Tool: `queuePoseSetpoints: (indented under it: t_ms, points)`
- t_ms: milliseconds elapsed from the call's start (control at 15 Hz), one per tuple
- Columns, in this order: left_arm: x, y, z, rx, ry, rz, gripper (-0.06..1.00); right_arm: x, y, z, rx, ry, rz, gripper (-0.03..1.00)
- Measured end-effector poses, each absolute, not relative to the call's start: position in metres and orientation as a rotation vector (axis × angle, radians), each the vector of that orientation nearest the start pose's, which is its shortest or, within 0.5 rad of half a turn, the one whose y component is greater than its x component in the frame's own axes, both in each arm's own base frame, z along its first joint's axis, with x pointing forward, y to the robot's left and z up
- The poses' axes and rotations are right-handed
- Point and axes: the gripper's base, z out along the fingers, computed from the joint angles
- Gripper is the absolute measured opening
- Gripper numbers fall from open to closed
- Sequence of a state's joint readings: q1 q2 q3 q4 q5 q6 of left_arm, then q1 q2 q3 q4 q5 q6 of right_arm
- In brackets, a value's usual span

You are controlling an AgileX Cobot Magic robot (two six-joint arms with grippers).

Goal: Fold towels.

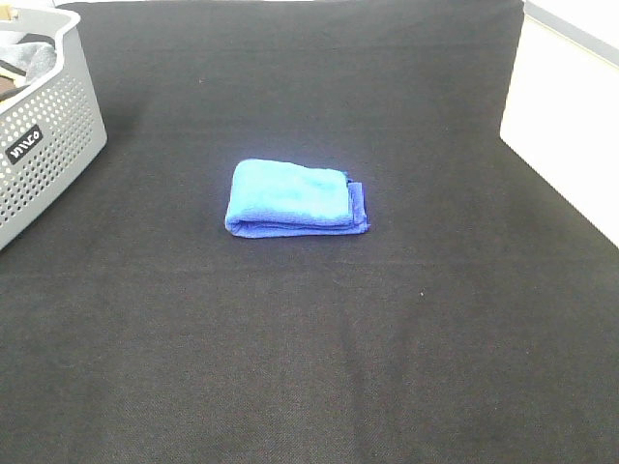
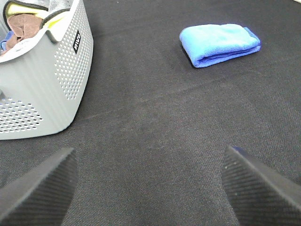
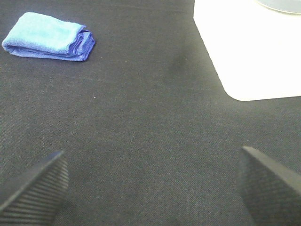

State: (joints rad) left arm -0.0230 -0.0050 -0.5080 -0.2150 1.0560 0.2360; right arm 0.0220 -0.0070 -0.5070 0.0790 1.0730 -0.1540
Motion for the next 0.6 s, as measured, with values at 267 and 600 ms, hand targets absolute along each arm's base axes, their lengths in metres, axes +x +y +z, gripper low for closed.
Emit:
queuePoseSetpoints:
  t_ms: [267,600]
  points:
    - [-0.0078,-0.0167,0.2813,0.270,1.992,-0.121,0.80,-0.0076,0.0061,0.2784,-0.184,2.032,0.012,0.91]
    - [-0.0078,-0.0167,0.2813,0.270,1.992,-0.121,0.80,-0.0076,0.0061,0.2784,-0.184,2.032,0.012,0.91]
